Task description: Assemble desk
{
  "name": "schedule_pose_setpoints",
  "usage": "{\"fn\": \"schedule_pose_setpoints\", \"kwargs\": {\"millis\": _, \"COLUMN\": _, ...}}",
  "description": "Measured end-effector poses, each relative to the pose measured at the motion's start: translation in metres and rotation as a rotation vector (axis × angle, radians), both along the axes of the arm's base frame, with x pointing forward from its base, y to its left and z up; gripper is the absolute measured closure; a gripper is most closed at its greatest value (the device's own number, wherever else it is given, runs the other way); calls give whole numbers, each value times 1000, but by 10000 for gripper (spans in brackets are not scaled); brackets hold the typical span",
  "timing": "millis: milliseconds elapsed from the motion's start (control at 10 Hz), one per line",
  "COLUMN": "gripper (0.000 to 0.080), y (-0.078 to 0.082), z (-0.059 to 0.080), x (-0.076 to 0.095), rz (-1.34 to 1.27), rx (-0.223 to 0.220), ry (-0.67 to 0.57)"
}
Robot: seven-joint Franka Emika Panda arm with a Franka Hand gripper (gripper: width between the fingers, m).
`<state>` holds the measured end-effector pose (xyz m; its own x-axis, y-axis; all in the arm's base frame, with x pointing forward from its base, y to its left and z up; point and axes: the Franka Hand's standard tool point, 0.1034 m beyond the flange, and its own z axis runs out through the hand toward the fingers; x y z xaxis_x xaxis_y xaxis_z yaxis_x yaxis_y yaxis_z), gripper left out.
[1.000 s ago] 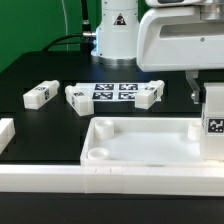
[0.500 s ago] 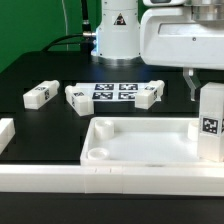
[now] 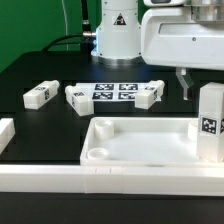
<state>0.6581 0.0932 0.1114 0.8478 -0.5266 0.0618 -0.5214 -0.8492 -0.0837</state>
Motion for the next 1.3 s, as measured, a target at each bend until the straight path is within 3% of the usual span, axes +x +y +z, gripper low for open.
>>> {"fn": "schedule_pose_setpoints", "kwargs": {"millis": 100, "gripper": 180, "y": 3, "z": 0, "x": 0, "rz": 116, "rx": -15, "ry": -5}}
{"fn": "schedule_pose_setpoints", "kwargs": {"millis": 300, "gripper": 155, "y": 7, "z": 0, "x": -1, "rz": 330, "rx": -38, "ry": -12}}
{"fn": "schedule_pose_setpoints", "kwargs": {"millis": 800, "gripper": 150, "y": 8, "z": -1, "x": -1, "rz": 819, "rx": -87, "ry": -33}}
{"fn": "schedule_pose_setpoints", "kwargs": {"millis": 1300, "gripper": 150, "y": 6, "z": -1, "x": 0, "rz": 1097, "rx": -115, "ry": -43}}
